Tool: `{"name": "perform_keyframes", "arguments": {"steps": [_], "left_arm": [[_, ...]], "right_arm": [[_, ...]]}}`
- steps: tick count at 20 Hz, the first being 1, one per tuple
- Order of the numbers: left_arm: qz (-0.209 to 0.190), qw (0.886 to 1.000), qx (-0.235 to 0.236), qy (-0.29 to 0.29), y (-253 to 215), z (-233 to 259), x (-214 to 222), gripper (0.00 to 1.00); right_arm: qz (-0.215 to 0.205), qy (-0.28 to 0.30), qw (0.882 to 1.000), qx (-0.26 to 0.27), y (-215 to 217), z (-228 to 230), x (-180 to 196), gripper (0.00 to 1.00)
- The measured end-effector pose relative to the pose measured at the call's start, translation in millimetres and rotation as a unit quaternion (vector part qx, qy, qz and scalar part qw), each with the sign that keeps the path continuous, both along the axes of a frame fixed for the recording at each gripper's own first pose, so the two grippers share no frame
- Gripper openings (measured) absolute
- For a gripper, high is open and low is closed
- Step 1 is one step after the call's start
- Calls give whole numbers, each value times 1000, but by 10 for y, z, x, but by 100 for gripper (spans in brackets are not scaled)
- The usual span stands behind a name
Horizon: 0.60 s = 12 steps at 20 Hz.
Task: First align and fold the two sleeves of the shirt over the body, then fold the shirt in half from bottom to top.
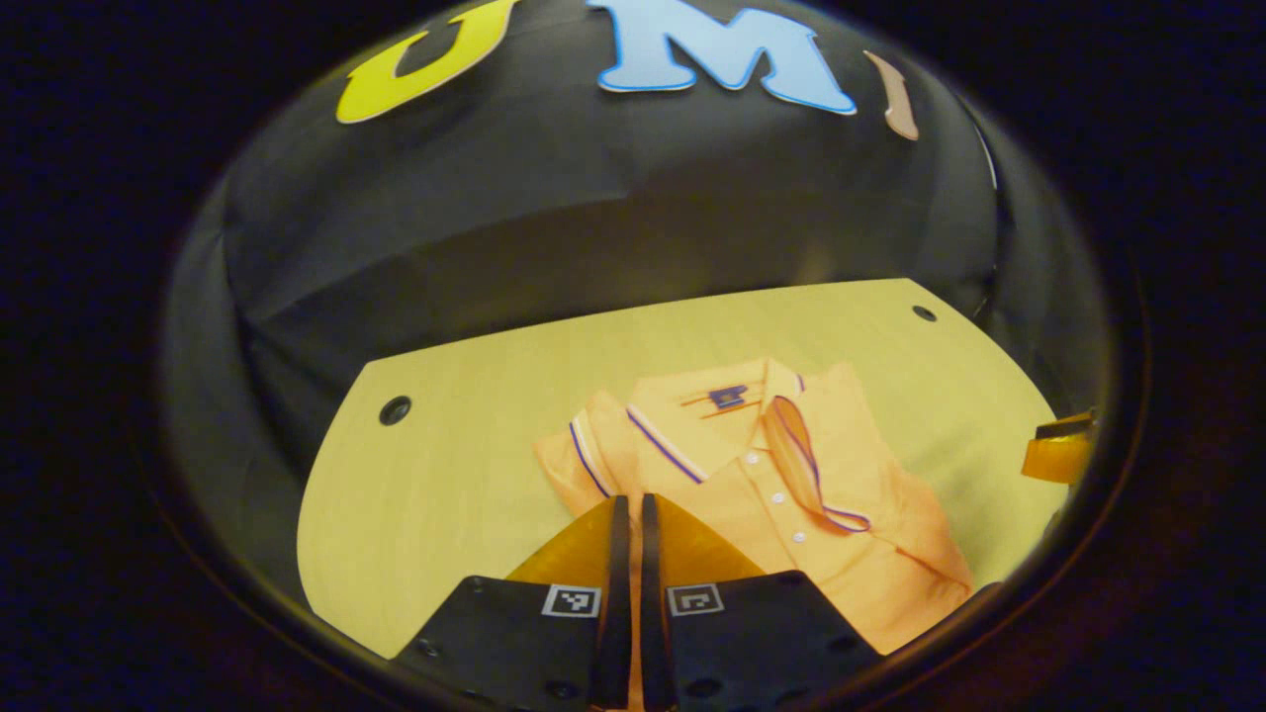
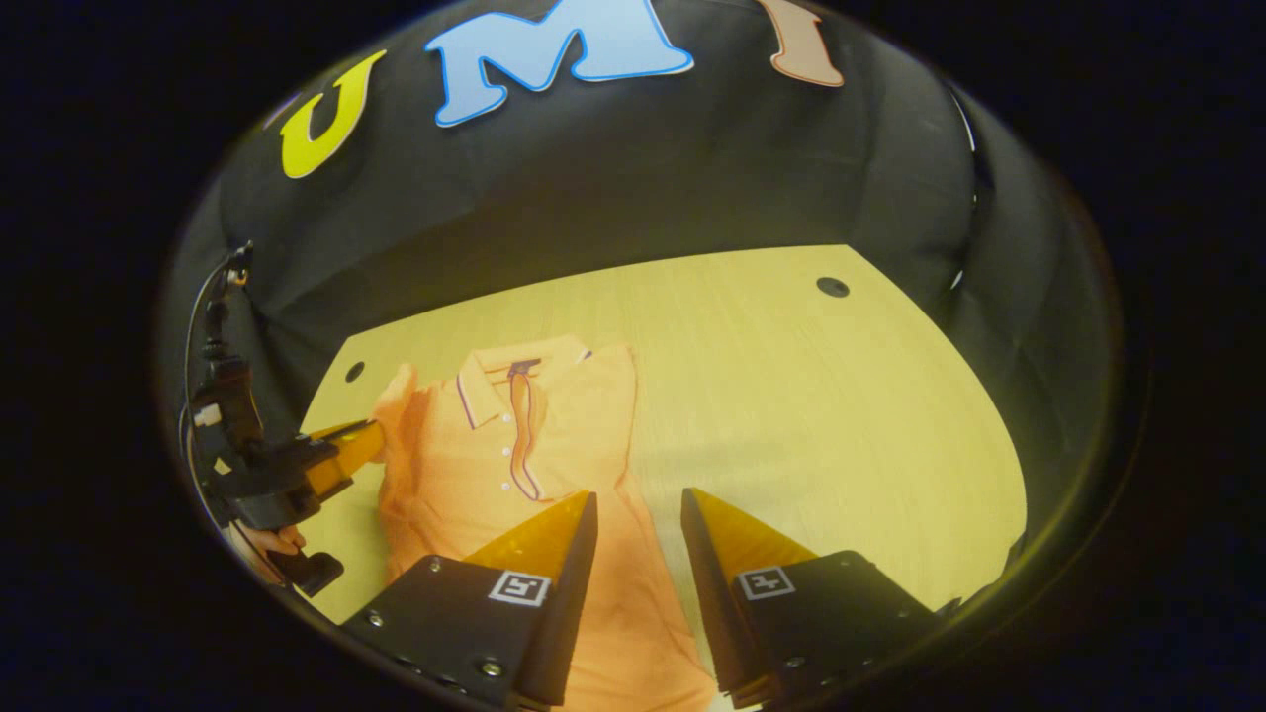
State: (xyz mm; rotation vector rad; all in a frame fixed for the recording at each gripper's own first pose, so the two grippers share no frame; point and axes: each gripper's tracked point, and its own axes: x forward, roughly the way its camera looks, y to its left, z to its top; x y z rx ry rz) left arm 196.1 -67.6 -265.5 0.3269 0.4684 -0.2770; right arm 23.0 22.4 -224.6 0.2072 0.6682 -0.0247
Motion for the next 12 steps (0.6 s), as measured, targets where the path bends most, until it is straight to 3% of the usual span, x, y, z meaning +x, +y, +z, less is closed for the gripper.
{"name": "perform_keyframes", "arguments": {"steps": [5,9,10,12], "left_arm": [[-74,997,36,14,-650,-85,-334,11],[-84,994,55,42,-850,-417,-459,13],[-86,993,50,58,-917,-506,-522,28],[-78,992,47,81,-914,-659,-562,47]], "right_arm": [[-30,2,999,11,-230,-59,-263,54],[-52,5,998,19,-398,-113,-514,54],[-56,6,998,20,-437,-130,-569,54],[-62,9,998,24,-482,-163,-674,54]]}}
